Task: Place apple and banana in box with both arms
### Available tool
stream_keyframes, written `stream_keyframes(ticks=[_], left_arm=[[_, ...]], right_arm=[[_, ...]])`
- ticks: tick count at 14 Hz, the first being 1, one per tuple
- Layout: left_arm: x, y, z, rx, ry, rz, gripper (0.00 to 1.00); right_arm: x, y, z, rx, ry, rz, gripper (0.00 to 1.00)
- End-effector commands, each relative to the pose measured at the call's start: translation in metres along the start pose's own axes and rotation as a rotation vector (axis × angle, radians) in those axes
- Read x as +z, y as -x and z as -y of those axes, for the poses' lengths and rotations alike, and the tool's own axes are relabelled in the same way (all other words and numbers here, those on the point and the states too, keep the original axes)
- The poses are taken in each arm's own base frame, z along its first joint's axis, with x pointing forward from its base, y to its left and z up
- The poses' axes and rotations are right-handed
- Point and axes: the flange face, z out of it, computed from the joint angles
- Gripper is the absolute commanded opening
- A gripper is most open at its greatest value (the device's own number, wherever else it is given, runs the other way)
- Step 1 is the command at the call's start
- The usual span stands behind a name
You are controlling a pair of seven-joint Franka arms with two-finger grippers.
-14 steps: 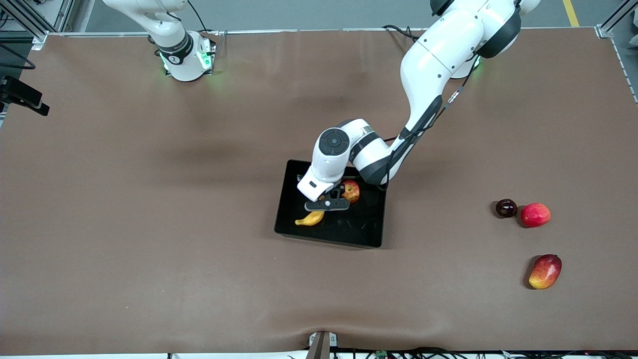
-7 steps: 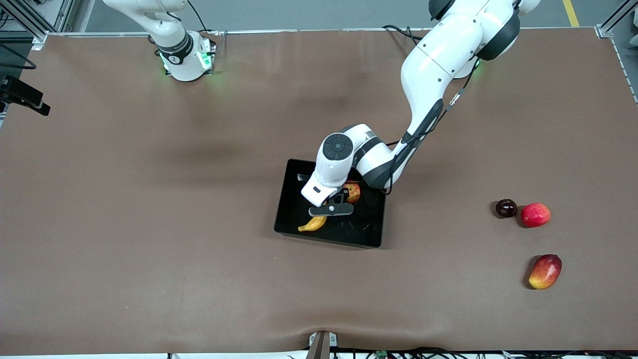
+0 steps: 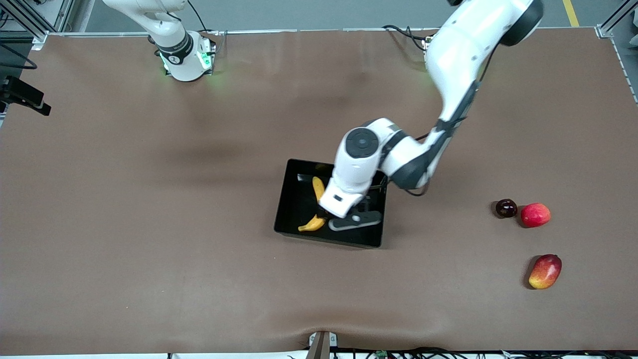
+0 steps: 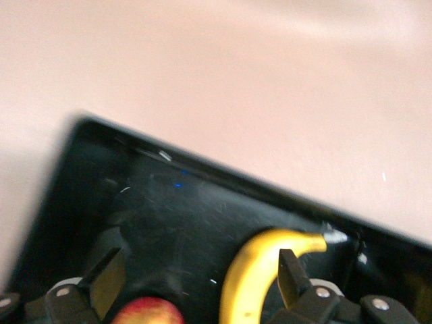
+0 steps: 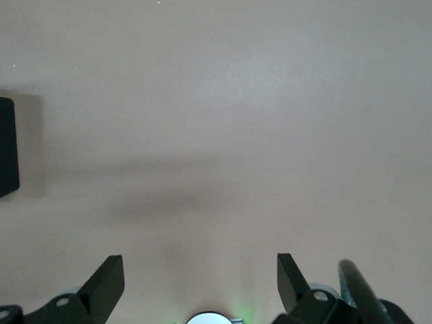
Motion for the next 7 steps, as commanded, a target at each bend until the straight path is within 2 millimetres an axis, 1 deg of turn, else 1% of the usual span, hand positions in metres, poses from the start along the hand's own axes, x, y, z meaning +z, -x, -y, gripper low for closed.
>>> stream_keyframes(ticks=[1, 4, 5, 7], left_arm=[[-0.070, -0.031, 0.034, -0.020, -0.030, -0.009, 1.00], [-0.115, -0.067, 0.082, -0.009, -0.094, -0.014, 1.00], [-0.132, -0.084, 0.105, 0.004, -0.111, -0.023, 1.00], [-0.162, -0.107, 0.143, 0.064, -0.141, -0.032, 1.00]], right_arm=[[-0.002, 0.004, 0.000, -0.002, -0.018, 0.000, 1.00], [-0.002, 0.004, 0.000, -0.002, -0.018, 0.000, 1.00], [-0.002, 0.004, -0.001, -0.001, -0.019, 0.000, 1.00], [-0.002, 0.004, 0.000, -0.002, -0.018, 0.000, 1.00]])
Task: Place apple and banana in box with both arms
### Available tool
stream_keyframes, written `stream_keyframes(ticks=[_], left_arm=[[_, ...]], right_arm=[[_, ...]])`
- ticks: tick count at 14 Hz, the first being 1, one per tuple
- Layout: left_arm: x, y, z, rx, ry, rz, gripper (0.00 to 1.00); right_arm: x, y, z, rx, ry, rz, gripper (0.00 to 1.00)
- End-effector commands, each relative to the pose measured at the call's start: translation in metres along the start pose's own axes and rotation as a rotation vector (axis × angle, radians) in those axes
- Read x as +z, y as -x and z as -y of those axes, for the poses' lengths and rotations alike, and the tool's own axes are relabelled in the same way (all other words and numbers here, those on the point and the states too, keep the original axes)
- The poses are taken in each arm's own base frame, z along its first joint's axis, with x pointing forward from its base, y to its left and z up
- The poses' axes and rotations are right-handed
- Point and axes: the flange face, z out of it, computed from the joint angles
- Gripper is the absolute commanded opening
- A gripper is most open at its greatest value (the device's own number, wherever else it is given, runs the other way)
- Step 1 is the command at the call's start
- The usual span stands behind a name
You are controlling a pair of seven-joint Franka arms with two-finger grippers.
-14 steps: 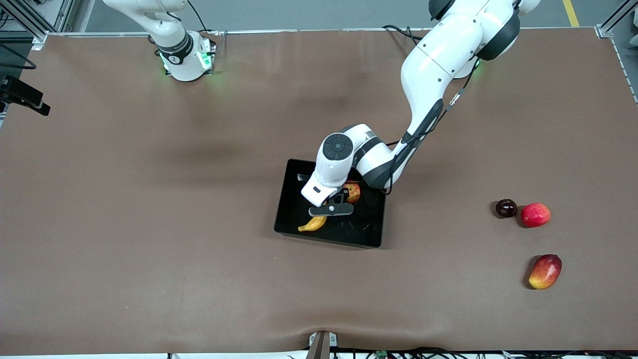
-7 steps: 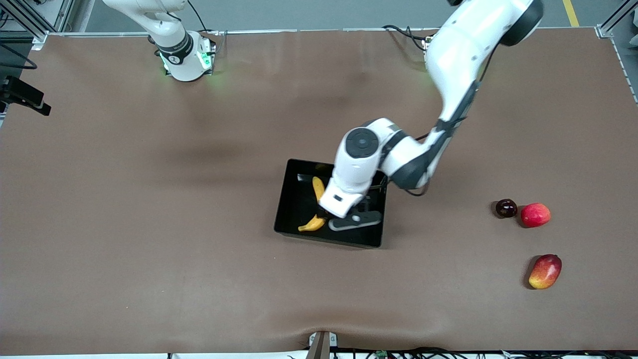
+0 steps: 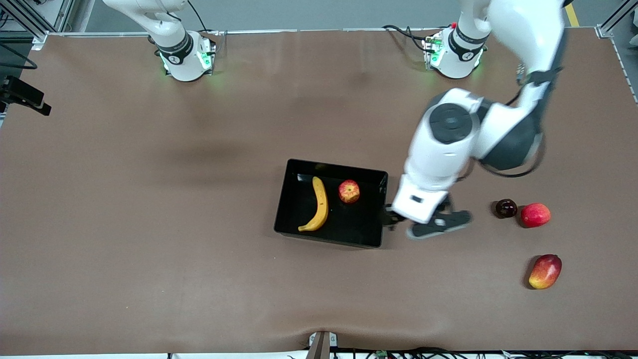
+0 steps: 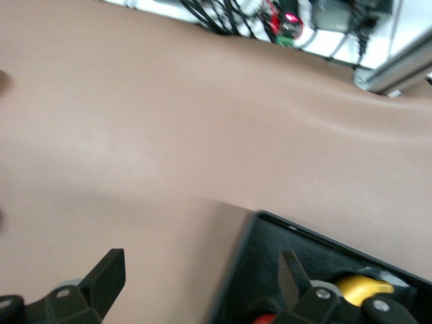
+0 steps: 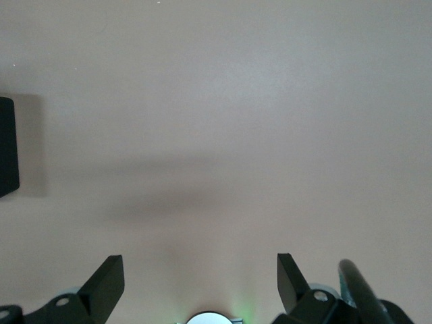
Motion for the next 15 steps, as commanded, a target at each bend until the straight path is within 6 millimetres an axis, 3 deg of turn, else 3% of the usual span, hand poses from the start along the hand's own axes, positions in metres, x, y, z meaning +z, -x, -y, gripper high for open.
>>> stream_keyframes(ticks=[1, 4, 8, 15], left_arm=[[-0.032, -0.016, 0.052, 0.083, -0.044, 0.018, 1.00], [-0.069, -0.028, 0.097, 0.106, -0.065, 0.042, 1.00], [-0.105, -0.038, 0.137, 0.196, -0.078, 0.036, 1.00], [-0.144, -0.019, 0.197, 0.090, -0.048, 0.232, 1.00]], right_arm=[[-0.003, 0.004, 0.000, -0.002, -0.018, 0.000, 1.00], [-0.003, 0.004, -0.001, -0.001, -0.018, 0.000, 1.00], [-0.003, 0.004, -0.001, -0.001, -0.018, 0.000, 1.00], [-0.003, 0.004, -0.001, -0.001, -0.018, 0.000, 1.00]])
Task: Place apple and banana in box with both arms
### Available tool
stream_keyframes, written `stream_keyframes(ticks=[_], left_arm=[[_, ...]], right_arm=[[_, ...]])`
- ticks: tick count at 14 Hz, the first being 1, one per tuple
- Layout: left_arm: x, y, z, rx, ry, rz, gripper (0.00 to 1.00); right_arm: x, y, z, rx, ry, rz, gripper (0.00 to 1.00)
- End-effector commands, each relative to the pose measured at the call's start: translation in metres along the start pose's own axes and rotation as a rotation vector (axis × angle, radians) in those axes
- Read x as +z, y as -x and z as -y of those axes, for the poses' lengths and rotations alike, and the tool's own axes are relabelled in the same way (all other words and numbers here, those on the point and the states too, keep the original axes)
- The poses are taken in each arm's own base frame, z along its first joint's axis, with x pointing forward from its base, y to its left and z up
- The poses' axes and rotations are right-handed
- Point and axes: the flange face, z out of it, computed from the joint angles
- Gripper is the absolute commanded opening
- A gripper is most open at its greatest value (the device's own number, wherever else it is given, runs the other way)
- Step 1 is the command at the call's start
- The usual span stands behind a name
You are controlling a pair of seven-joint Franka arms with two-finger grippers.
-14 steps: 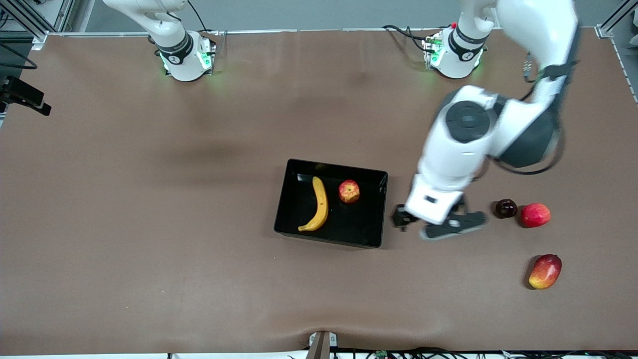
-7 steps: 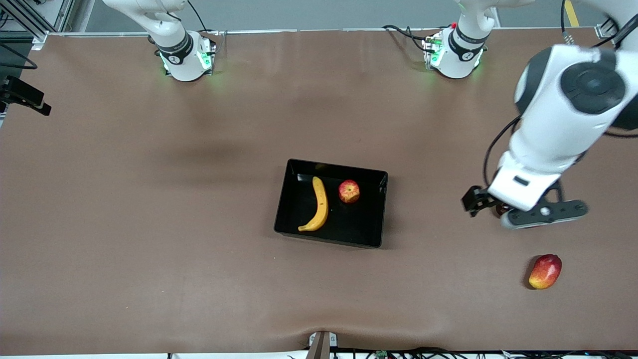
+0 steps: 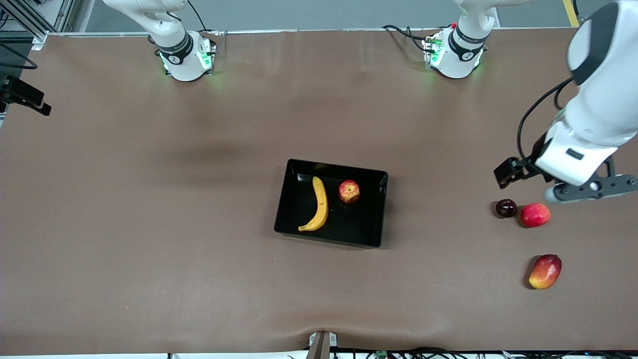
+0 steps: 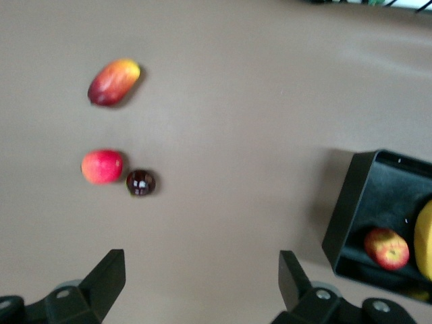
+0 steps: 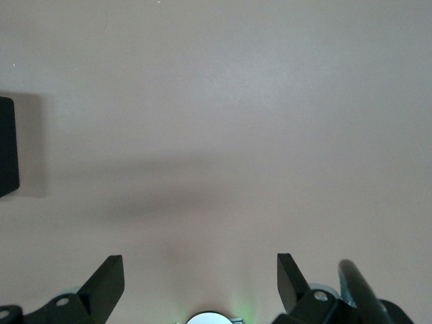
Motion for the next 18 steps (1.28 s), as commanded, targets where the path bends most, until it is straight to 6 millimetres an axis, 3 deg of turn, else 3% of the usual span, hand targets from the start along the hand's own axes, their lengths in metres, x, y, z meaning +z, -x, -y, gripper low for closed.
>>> stream_keyframes(ticks=[1, 4, 7, 13, 18], left_arm=[[-0.018, 0.023, 0.014, 0.003, 0.000, 0.038, 1.00], [-0.027, 0.043, 0.012, 0.013, -0.021, 0.033, 1.00], [-0.026, 0.045, 0.029, 0.061, -0.025, 0.033, 1.00], [-0.039, 0.062, 0.038, 0.194, -0.038, 0.015, 1.00], [-0.052, 0.075, 0.042, 0.201, -0.005, 0.006, 1.00]], right_arm=[[-0.003, 0.004, -0.001, -0.001, -0.018, -0.001, 1.00], [-0.003, 0.004, -0.001, -0.001, -0.018, -0.001, 1.00], [-0.003, 0.004, -0.001, -0.001, -0.018, -0.001, 1.00], [-0.003, 0.004, -0.001, -0.001, -0.018, -0.001, 1.00], [-0.002, 0.005, -0.001, -0.001, -0.018, 0.001, 1.00]])
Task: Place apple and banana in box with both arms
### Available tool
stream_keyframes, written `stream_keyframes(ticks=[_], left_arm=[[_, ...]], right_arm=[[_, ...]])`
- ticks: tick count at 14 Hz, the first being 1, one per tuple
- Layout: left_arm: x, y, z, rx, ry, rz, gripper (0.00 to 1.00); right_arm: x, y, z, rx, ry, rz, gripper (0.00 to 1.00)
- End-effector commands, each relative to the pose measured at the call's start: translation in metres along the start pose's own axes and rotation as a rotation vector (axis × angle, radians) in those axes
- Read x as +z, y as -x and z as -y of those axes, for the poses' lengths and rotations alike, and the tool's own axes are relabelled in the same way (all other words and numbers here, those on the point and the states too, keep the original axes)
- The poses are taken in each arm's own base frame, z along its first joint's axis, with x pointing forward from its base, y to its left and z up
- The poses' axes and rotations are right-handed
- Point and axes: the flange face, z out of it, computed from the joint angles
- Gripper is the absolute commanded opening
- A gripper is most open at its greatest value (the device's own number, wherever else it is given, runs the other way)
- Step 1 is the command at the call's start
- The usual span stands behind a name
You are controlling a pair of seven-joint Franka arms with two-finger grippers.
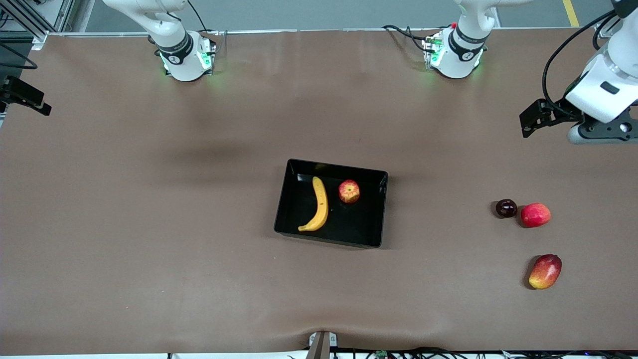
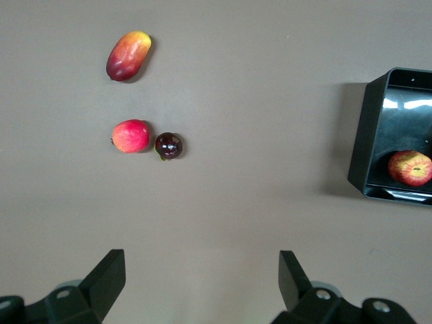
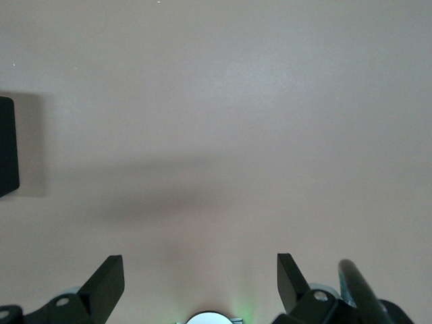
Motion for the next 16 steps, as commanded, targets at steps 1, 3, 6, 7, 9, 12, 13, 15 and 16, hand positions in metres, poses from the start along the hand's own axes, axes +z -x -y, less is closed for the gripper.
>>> stream_keyframes(ticks=[1, 3, 6, 7, 9, 12, 13, 15, 16], left_arm=[[-0.007, 0.016, 0.001, 0.021, 0.033, -0.009, 1.00], [-0.012, 0.023, -0.001, 0.024, 0.041, -0.004, 1.00], [-0.016, 0.025, -0.003, 0.031, 0.043, 0.002, 1.00], [-0.016, 0.025, -0.004, 0.033, 0.050, 0.003, 1.00], [-0.020, 0.024, 0.000, 0.022, 0.061, -0.005, 1.00], [-0.025, 0.023, 0.005, 0.010, 0.067, -0.016, 1.00], [-0.029, 0.023, 0.006, 0.006, 0.068, -0.024, 1.00], [-0.029, 0.024, 0.007, 0.006, 0.067, -0.015, 1.00], [-0.029, 0.024, 0.006, 0.006, 0.065, -0.010, 1.00]], right_arm=[[-0.003, 0.004, -0.002, 0.001, -0.019, -0.001, 1.00], [-0.003, 0.004, -0.002, 0.001, -0.019, -0.001, 1.00], [-0.003, 0.004, -0.002, 0.001, -0.019, -0.001, 1.00], [-0.003, 0.004, -0.002, 0.001, -0.019, -0.001, 1.00], [-0.003, 0.005, -0.002, 0.001, -0.019, 0.000, 1.00], [-0.003, 0.005, -0.002, 0.001, -0.019, 0.000, 1.00], [-0.003, 0.004, -0.002, 0.001, -0.019, -0.001, 1.00], [-0.003, 0.005, -0.001, 0.000, -0.018, 0.000, 1.00], [-0.003, 0.004, -0.002, 0.001, -0.019, -0.001, 1.00]])
